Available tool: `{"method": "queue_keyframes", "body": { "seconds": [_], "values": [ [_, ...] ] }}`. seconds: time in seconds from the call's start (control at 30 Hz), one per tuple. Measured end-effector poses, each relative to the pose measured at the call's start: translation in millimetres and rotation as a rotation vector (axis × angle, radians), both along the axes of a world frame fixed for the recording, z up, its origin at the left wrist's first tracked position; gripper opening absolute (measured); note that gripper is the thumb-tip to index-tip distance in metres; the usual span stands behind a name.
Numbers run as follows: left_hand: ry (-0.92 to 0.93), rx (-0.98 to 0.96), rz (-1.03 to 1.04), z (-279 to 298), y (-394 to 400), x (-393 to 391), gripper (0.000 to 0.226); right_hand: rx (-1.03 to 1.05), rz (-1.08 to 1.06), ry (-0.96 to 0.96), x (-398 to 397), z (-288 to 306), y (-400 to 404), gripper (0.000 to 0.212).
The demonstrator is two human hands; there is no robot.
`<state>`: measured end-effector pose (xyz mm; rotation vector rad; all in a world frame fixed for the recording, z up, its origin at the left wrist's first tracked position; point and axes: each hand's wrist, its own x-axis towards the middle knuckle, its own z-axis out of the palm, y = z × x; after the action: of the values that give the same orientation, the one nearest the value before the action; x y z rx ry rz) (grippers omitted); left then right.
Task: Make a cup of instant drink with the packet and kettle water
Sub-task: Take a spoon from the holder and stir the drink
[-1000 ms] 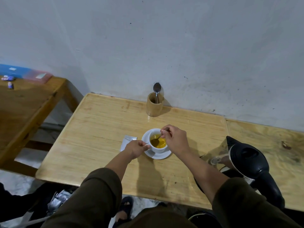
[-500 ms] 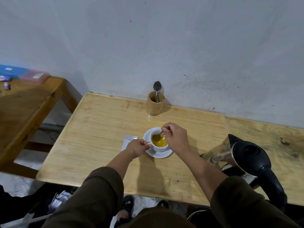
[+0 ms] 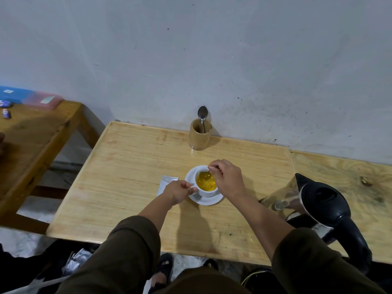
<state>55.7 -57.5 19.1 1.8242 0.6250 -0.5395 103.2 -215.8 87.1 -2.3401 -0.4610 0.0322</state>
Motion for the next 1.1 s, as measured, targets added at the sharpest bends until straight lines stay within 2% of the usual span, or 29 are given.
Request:
{"method": "queue_keyframes", "body": {
  "seconds": [0.23,0.37,0.53,0.7,0.83,1.0,1.1],
  "values": [
    [0.005,0.014,-0.010,0.3,1.2,1.3,0.041,-0.020,0.040,0.052,2.0,4.1,3.5,0.013],
    [0.003,0.020,-0.025,3.9,0.4,1.1,0.044,-0.099,0.039,-0.002,3.7,2.8,1.9,0.015],
    [0.010,0.013,-0.018,5.1,-0.1,1.0,0.042,-0.023,0.008,-0.034,1.9,0.3,0.4,0.015],
    [0.022,0.005,-0.011,4.6,0.2,1.3,0.042,0.032,0.035,0.016,-0.4,2.0,2.0,0.012],
    [0.031,0.012,-0.016,4.2,0.7,2.6,0.042,0.009,0.042,0.062,1.1,5.2,0.4,0.012],
    [0.034,0.022,-0.030,5.1,0.8,2.1,0.043,-0.085,0.024,0.004,3.0,5.2,-4.0,0.016],
    [0.036,0.030,-0.038,6.1,0.6,2.2,0.044,-0.046,-0.005,0.002,1.6,3.1,-4.6,0.016]
  ]
}}
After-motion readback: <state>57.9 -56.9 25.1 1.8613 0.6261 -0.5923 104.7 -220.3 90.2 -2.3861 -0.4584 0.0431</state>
